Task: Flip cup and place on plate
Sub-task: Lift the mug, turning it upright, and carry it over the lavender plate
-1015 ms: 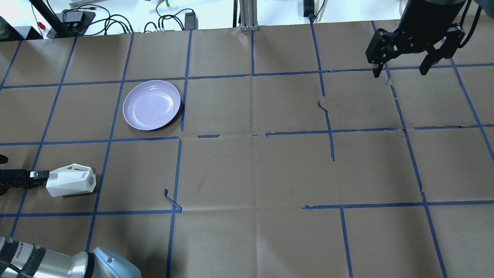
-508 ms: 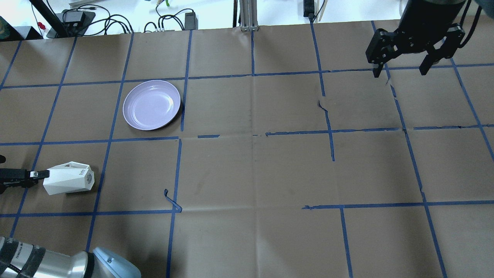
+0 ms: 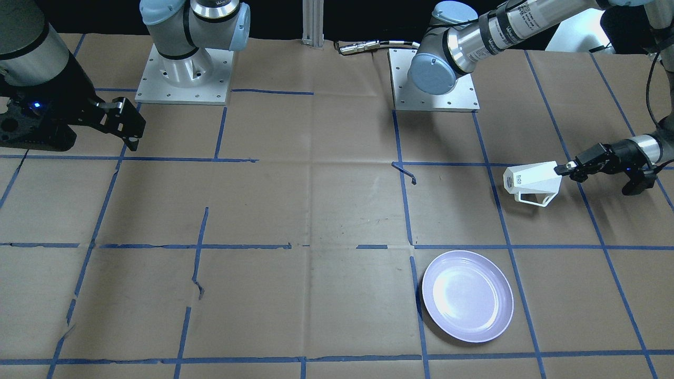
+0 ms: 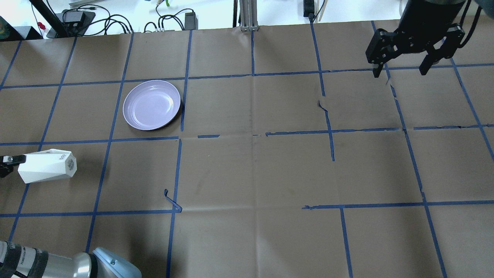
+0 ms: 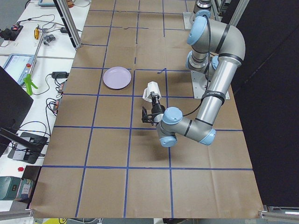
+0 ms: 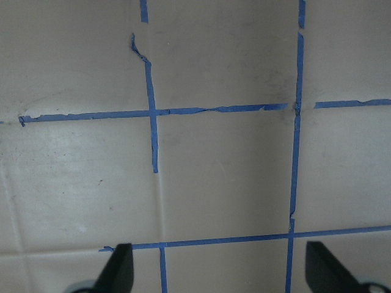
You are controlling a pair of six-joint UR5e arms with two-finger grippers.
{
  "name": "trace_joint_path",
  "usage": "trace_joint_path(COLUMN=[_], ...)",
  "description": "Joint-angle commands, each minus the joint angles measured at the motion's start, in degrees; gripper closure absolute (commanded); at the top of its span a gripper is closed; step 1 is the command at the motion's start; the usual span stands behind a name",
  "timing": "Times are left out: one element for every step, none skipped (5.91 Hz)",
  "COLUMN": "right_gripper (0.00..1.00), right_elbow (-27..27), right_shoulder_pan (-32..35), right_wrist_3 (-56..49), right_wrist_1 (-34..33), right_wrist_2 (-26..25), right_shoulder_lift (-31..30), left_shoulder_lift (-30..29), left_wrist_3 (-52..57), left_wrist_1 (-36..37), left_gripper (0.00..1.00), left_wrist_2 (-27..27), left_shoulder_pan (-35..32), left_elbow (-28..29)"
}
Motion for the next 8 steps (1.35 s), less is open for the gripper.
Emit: trace_joint_path(right_gripper=[0.0,0.0,0.0,0.0,0.0,0.0,0.0,0.0], right_elbow=[0.0,0.0,0.0,0.0,0.0,0.0,0.0,0.0], right_shoulder_pan=[0.0,0.0,0.0,0.0,0.0,0.0,0.0,0.0], right_wrist_3=[0.0,0.0,0.0,0.0,0.0,0.0,0.0,0.0], right_wrist_1=[0.04,-0.04,0.04,0.04,0.04,0.04,-0.04,-0.04], right_wrist_2=[0.0,0.0,0.0,0.0,0.0,0.0,0.0,0.0], right_shoulder_lift=[0.0,0.0,0.0,0.0,0.0,0.0,0.0,0.0], left_shoulder_lift=[7.89,13.15,17.72,19.6,19.62,18.14,15.25,11.39], left_wrist_3=[-8.96,-16.32,-32.05,-46.39,-56.11,-60.82,-61.65,-63.31], left_wrist_1=[-1.88,1.52,15.13,30.58,41.44,49.46,52.94,53.76], left_gripper=[1.0,1.0,1.0,1.0,1.0,1.0,1.0,1.0], left_wrist_2=[-3.76,-5.25,-4.4,2.75,10.04,17.68,25.68,32.63], left_shoulder_pan=[-4.32,-9.06,-15.11,-24.13,-33.53,-43.02,-50.43,-56.07], left_elbow=[1.61,1.87,1.96,2.13,2.92,4.93,7.82,13.42])
